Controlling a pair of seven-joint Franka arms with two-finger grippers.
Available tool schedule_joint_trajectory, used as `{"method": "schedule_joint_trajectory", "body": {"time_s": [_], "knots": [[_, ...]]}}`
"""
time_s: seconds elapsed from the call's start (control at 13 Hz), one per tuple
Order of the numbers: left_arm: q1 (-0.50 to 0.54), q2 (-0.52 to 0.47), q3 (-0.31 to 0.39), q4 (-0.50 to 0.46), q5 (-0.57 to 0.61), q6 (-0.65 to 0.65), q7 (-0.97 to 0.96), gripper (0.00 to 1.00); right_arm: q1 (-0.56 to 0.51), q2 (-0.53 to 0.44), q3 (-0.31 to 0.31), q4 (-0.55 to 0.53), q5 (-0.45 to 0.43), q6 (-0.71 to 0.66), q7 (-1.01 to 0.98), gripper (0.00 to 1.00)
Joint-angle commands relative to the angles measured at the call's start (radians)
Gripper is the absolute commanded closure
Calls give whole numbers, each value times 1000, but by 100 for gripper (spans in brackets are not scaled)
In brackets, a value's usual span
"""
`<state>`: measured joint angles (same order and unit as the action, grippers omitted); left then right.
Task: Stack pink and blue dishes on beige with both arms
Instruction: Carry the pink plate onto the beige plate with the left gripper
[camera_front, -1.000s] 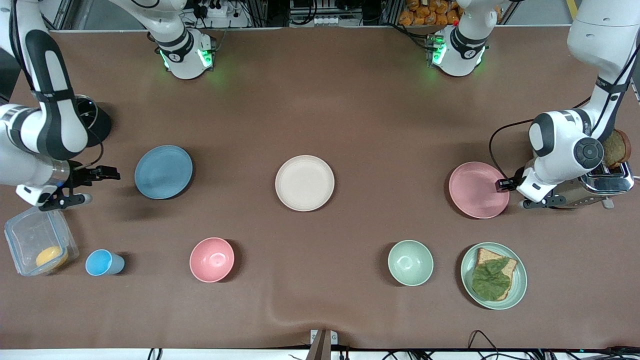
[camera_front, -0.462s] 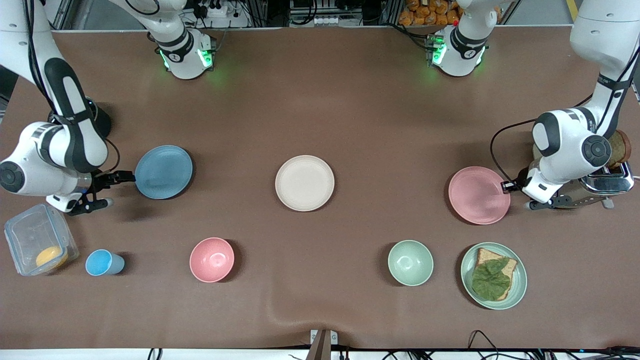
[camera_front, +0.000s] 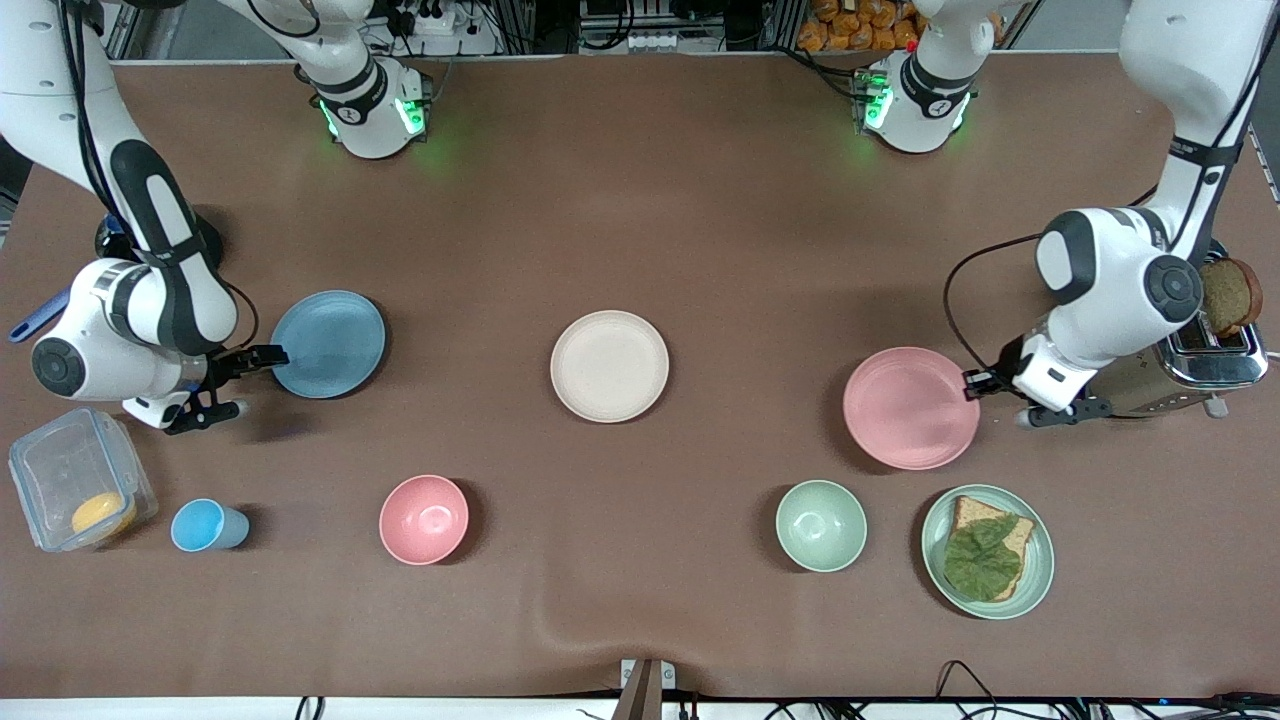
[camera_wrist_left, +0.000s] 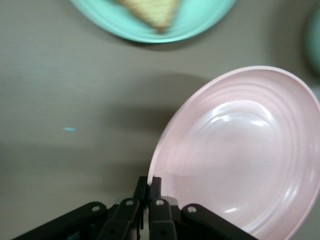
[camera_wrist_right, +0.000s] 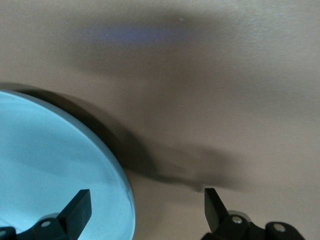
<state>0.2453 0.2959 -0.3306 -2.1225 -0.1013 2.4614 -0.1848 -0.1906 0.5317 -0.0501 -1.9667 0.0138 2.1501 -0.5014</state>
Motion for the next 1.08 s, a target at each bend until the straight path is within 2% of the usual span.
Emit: {"method": "schedule_joint_trajectory", "body": {"time_s": [0.0, 0.15, 0.62, 1.0], "knots": [[-3, -24, -120, 64, -20, -85, -172, 100, -1, 14, 6, 3, 14, 4, -17, 17], [-33, 2, -189, 101, -20, -88, -267, 100, -4, 19, 13, 3, 21, -2, -16, 41], [-314, 126, -188, 237, -5, -88, -582, 100, -1, 20, 15, 8, 48, -28, -16, 100], [-428, 218, -183, 246, 35, 14, -671, 100, -6, 11, 16, 58, 49, -121, -28, 100]]}}
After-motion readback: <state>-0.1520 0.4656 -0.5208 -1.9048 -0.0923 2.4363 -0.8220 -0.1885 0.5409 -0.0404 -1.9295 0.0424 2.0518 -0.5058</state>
